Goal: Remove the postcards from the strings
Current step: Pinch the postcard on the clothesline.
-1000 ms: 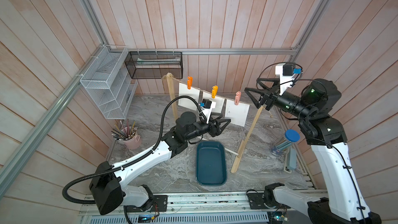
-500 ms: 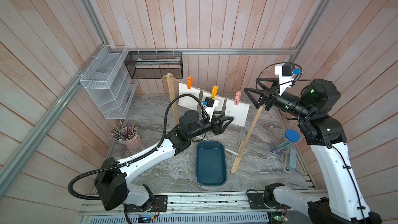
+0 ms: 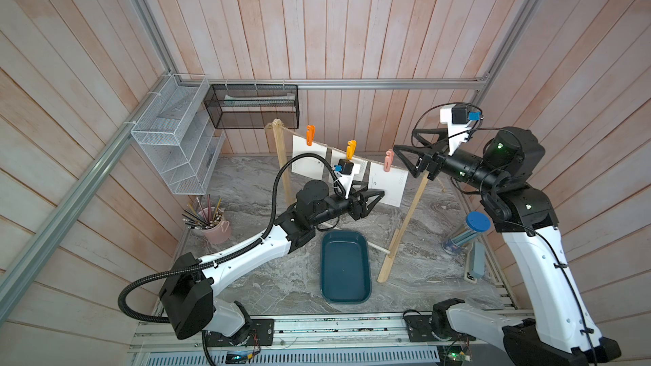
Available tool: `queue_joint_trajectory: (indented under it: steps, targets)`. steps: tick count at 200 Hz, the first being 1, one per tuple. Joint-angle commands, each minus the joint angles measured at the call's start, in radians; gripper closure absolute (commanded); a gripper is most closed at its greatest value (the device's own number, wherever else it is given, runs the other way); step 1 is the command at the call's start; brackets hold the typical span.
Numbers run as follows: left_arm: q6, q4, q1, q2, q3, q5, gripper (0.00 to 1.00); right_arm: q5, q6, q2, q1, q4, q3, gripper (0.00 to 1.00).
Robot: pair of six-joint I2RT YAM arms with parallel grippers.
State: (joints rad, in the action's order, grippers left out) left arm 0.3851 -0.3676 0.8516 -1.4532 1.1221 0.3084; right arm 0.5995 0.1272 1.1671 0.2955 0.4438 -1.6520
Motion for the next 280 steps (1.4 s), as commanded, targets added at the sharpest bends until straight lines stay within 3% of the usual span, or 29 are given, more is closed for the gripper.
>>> queue_joint_trajectory:
  steps: [1,60,164,195,253,280]
  targets:
    - [-0.017,-0.046,0.004,-0.018,0.012,0.018,0.41,-0.008,-0.023,0.015,0.018,0.013,-0.016,0.07]
    - [-0.029,-0.078,0.005,-0.027,-0.005,0.026,0.41,-0.055,-0.061,0.057,0.042,0.058,-0.064,0.07]
    - [-0.033,-0.164,0.004,-0.038,-0.047,0.056,0.44,-0.029,-0.091,0.101,0.047,0.103,-0.104,0.07]
    - [-0.032,-0.196,0.004,-0.039,-0.057,0.073,0.54,-0.029,-0.104,0.109,0.047,0.120,-0.123,0.07]
    - [-0.037,-0.241,0.004,-0.022,-0.088,0.097,0.88,-0.006,-0.135,0.114,0.047,0.141,-0.117,0.07]
    - [-0.040,-0.247,0.004,-0.014,-0.095,0.121,0.96,0.016,-0.151,0.116,0.048,0.149,-0.120,0.06]
